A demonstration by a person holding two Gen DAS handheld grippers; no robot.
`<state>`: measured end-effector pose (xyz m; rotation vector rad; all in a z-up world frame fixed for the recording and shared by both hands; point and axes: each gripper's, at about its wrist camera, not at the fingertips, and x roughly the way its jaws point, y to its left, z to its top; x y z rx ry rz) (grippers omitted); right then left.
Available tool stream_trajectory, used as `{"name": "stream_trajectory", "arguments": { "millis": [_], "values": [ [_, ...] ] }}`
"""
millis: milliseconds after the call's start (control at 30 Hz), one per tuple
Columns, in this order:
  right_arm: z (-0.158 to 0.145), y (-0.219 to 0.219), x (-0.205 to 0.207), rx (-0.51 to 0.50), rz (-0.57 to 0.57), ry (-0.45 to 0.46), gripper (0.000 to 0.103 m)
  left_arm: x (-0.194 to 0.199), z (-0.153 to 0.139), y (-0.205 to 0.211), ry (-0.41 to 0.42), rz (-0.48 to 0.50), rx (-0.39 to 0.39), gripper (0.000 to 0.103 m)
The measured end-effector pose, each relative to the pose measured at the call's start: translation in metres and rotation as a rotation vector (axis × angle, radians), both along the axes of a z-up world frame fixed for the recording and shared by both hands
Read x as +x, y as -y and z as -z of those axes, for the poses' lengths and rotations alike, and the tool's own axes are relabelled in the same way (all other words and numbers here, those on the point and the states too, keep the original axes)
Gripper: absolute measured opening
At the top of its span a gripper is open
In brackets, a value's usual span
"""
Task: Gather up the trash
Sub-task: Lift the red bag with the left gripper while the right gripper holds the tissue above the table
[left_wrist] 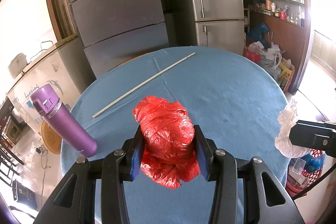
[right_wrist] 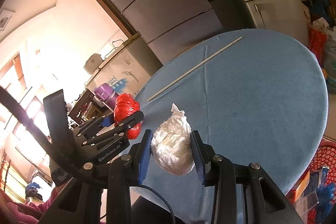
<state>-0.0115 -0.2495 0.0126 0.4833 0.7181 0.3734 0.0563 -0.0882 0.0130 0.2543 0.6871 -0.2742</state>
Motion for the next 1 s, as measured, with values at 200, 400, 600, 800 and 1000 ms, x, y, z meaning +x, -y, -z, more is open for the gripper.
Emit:
{"name": "stream_trajectory", "arguments": {
  "millis": [200, 400, 600, 800, 1000],
  "values": [
    [-0.001, 0.001, -0.003, 0.006, -0.001, 0.003, 0.039, -0.007, 0.001, 0.0, -0.007, 0.006, -0.001, 0.046],
    [-0.003, 0.004, -0.005, 0.01, 0.006, 0.009, 0.039, -0.01, 0.002, 0.0, -0.011, 0.013, 0.004, 0.046],
    [-0.002, 0.007, -0.009, 0.013, 0.006, 0.006, 0.039, -0.013, 0.003, 0.002, -0.009, 0.022, 0.012, 0.046],
    [-0.005, 0.005, -0.012, 0.011, 0.002, 0.013, 0.039, -0.014, 0.003, 0.004, -0.006, 0.036, 0.019, 0.046],
    [-0.007, 0.01, -0.017, 0.014, 0.011, 0.017, 0.039, -0.016, 0.004, 0.003, -0.009, 0.052, 0.021, 0.046]
  ]
}}
